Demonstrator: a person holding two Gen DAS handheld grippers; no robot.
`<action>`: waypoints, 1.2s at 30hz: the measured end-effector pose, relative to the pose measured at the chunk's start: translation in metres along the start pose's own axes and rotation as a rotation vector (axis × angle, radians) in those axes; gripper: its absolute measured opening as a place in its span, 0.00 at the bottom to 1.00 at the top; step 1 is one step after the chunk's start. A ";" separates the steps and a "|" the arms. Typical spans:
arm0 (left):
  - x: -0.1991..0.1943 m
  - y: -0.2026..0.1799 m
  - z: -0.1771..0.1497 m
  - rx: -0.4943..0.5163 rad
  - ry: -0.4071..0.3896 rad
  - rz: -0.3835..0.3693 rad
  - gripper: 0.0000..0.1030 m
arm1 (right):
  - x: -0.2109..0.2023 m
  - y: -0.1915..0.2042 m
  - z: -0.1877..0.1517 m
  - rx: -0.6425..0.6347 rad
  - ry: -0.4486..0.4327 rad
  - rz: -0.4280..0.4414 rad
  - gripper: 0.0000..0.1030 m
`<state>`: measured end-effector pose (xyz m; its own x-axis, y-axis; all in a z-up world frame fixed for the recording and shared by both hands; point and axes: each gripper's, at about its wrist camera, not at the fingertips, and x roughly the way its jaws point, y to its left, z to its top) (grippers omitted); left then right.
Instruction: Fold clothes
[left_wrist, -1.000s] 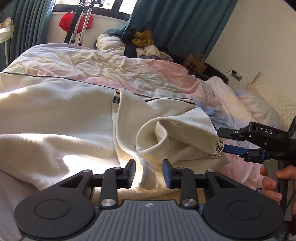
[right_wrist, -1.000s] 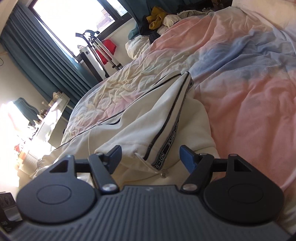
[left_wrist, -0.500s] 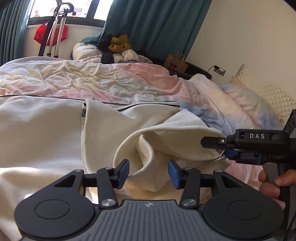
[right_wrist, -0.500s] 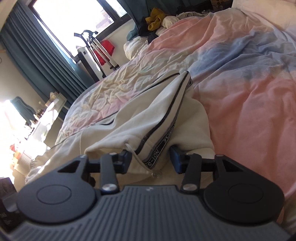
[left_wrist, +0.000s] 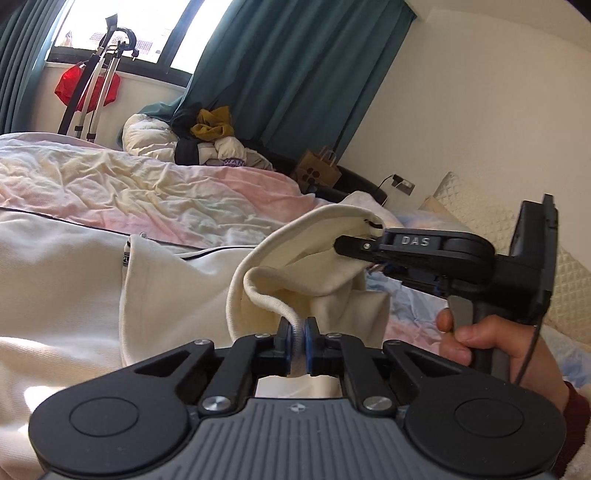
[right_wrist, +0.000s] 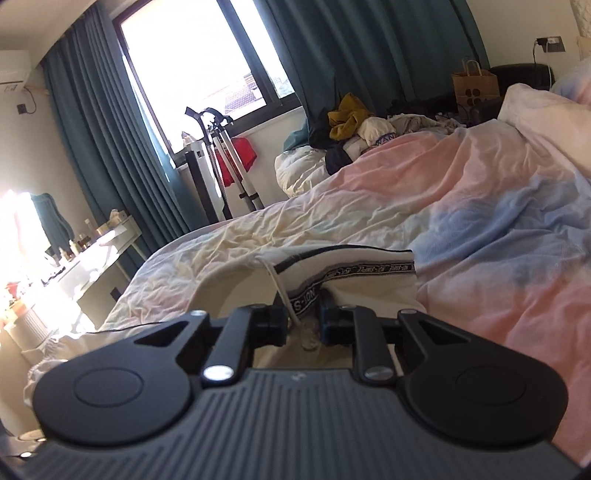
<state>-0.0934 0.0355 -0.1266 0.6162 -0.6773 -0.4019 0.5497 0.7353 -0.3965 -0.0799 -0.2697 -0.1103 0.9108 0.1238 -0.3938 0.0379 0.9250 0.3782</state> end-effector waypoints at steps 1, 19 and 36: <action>-0.003 0.000 0.000 -0.008 -0.011 -0.002 0.06 | 0.003 0.005 0.005 -0.028 0.009 -0.002 0.18; -0.008 0.033 0.005 -0.193 -0.101 -0.055 0.06 | -0.019 -0.054 -0.022 0.324 0.102 -0.017 0.39; -0.008 0.014 -0.002 -0.070 -0.031 -0.017 0.29 | -0.038 -0.047 -0.031 0.284 0.078 -0.155 0.57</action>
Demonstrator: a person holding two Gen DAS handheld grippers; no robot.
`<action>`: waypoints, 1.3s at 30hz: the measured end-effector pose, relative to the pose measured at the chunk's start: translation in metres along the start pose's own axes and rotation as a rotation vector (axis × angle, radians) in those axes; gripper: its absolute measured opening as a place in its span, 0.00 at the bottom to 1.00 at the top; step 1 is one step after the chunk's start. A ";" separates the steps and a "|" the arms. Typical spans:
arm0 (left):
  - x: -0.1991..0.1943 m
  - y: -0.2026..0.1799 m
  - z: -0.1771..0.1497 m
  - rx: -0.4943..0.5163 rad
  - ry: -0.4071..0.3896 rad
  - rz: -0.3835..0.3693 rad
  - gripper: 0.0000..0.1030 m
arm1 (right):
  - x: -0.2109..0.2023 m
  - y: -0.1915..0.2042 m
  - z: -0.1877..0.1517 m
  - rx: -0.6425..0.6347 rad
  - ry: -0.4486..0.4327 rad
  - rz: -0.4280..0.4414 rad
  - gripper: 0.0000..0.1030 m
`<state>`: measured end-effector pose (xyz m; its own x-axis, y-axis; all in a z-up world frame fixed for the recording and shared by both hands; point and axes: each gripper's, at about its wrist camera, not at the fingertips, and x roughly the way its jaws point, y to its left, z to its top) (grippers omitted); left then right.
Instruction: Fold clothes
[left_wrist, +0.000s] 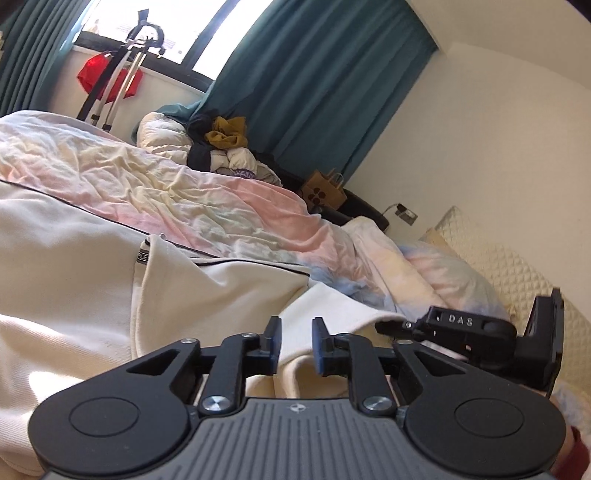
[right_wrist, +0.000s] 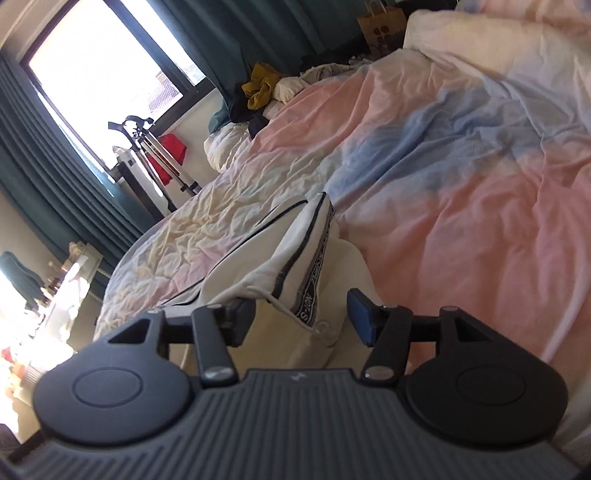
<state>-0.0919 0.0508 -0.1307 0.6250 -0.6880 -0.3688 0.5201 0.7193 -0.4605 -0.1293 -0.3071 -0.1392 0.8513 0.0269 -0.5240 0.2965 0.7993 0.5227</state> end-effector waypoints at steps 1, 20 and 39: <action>0.002 -0.004 -0.002 0.022 0.013 -0.007 0.29 | -0.004 0.005 0.000 -0.042 -0.029 -0.023 0.57; 0.048 0.003 -0.025 0.067 0.131 0.081 0.43 | 0.066 0.100 0.036 -0.438 0.056 0.216 0.12; 0.022 0.027 0.003 -0.165 -0.001 -0.055 0.04 | 0.177 0.131 0.026 -0.424 0.168 0.351 0.15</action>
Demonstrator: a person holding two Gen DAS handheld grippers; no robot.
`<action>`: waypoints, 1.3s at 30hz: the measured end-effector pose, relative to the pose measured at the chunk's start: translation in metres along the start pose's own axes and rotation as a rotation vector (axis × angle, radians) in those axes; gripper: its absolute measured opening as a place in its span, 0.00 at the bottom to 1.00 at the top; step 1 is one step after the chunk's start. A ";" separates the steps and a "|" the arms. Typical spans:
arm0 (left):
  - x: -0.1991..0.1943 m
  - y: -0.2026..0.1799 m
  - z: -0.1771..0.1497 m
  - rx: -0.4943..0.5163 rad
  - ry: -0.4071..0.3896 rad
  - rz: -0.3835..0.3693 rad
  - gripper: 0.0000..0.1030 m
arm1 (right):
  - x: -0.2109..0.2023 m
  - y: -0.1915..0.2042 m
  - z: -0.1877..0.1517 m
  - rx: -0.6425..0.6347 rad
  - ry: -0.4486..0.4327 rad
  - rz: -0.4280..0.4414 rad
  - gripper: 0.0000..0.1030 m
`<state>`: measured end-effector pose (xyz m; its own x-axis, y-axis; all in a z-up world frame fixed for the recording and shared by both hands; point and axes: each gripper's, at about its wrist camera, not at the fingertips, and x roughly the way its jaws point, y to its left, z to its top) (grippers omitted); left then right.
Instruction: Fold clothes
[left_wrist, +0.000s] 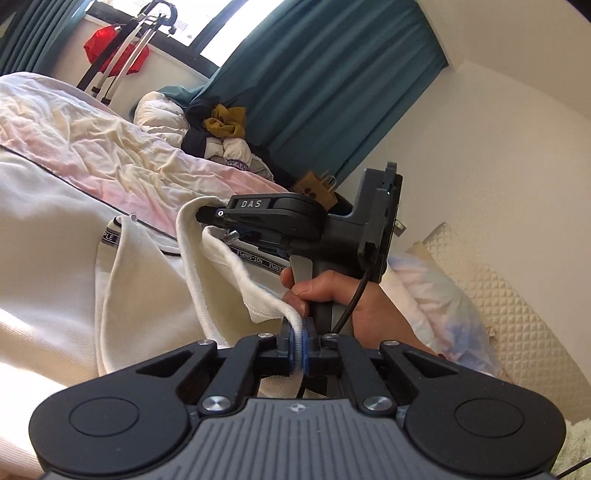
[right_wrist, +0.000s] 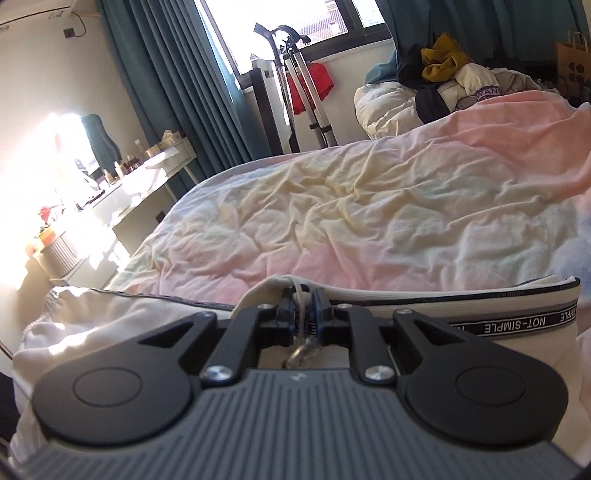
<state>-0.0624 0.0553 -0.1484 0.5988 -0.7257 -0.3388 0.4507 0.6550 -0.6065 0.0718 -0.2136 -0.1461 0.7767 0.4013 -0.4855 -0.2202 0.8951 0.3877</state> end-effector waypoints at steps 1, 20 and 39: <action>0.002 0.003 0.000 -0.008 0.019 0.013 0.04 | 0.003 0.000 -0.001 0.002 0.013 -0.001 0.15; 0.009 0.025 -0.006 -0.051 0.082 0.174 0.35 | -0.062 0.018 -0.027 -0.045 -0.039 -0.065 0.68; -0.223 0.083 0.055 -0.471 -0.211 0.584 0.87 | -0.049 0.038 -0.094 -0.015 0.214 -0.133 0.68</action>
<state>-0.1221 0.2831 -0.0837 0.7873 -0.2041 -0.5818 -0.2768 0.7261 -0.6294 -0.0302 -0.1805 -0.1816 0.6574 0.3105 -0.6866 -0.1345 0.9449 0.2986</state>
